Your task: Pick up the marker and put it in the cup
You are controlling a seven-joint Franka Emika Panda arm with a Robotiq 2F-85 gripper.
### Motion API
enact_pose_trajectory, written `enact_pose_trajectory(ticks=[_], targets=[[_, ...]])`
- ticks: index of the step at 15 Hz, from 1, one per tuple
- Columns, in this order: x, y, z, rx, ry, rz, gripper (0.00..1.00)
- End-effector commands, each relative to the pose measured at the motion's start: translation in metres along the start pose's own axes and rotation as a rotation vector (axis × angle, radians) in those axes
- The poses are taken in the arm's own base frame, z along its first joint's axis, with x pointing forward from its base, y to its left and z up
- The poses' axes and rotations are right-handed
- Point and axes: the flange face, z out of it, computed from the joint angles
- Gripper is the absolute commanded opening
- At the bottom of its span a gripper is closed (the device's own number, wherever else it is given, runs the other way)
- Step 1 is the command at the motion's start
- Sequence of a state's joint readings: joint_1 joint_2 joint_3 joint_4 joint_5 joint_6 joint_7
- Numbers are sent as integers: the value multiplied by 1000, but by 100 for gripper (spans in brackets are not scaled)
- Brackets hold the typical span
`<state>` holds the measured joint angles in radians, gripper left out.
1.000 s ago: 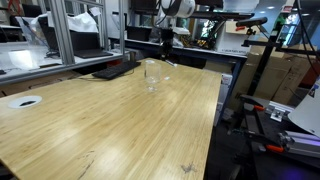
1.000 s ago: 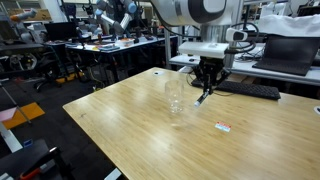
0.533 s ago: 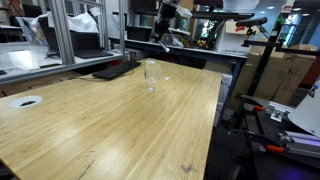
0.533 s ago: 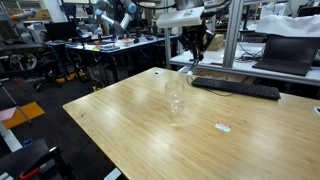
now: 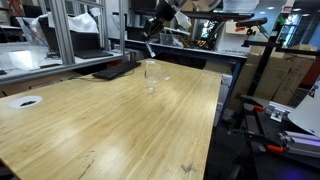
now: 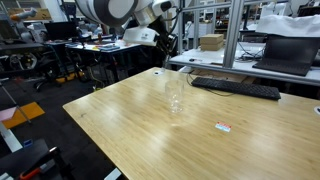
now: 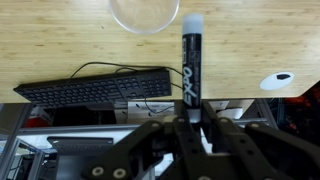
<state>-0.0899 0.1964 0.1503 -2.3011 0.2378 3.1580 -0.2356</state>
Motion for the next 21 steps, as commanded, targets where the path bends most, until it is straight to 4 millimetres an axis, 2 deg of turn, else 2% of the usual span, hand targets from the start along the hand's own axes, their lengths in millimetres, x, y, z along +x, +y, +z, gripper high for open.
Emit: enact_pose_trajectory(ticks=[1, 3, 8, 10, 21], targets=[[-7, -1, 6, -9, 74, 38, 5], [-12, 5, 11, -27, 97, 52, 5], [-26, 40, 18, -100, 123, 91, 5], [-30, 47, 20, -110, 110, 107, 5], [-36, 40, 23, -106, 66, 131, 5]])
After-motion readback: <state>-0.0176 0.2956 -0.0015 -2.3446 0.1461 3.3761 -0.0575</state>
